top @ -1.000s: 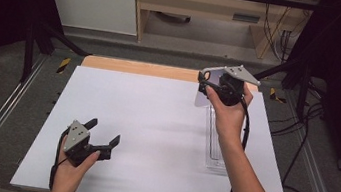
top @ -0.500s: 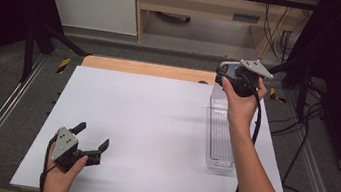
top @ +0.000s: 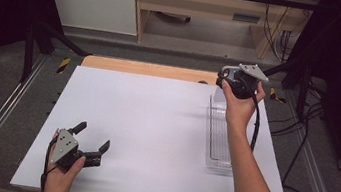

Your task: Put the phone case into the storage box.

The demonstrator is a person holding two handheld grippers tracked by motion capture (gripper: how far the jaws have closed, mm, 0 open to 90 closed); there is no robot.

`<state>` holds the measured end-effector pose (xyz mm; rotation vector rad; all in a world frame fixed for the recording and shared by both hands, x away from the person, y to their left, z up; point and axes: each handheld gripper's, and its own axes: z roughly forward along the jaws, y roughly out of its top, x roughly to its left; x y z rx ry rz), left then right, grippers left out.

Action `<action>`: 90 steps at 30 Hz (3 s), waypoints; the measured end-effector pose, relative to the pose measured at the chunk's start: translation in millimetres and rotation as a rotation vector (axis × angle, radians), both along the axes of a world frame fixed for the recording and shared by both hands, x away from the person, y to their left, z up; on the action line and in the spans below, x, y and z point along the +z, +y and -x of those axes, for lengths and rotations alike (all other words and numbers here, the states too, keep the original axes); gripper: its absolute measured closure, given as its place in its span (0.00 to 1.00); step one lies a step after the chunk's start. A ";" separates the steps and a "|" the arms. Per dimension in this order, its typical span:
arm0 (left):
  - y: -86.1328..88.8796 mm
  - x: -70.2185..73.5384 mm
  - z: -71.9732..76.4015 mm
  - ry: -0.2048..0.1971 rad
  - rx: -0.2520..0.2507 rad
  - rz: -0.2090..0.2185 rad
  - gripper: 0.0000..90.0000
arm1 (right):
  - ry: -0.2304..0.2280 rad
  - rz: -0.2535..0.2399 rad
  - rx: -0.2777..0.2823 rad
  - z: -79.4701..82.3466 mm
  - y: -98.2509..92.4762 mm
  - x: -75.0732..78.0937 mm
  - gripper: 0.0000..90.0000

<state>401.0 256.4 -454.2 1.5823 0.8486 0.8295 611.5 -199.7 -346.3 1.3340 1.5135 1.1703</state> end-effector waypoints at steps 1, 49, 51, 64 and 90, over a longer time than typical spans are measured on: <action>2.1 0.2 -0.3 0.000 0.004 0.015 0.01 | 0.004 0.002 -0.002 -1.0 0.5 -2.7 0.19; -15.6 -6.3 2.0 0.048 -0.065 0.047 0.01 | 0.073 -0.036 -0.120 -29.0 1.3 -73.2 0.19; -15.7 -6.7 1.7 0.055 -0.072 0.063 0.01 | 0.072 -0.019 -0.119 -29.1 2.5 -74.7 0.19; -14.7 -7.3 0.5 0.065 -0.075 0.077 0.01 | 0.066 -0.013 -0.136 -29.3 6.0 -76.7 0.19; -14.1 -7.9 0.2 0.062 -0.075 0.076 0.01 | 0.076 -0.021 -0.123 -29.9 4.4 -76.5 0.18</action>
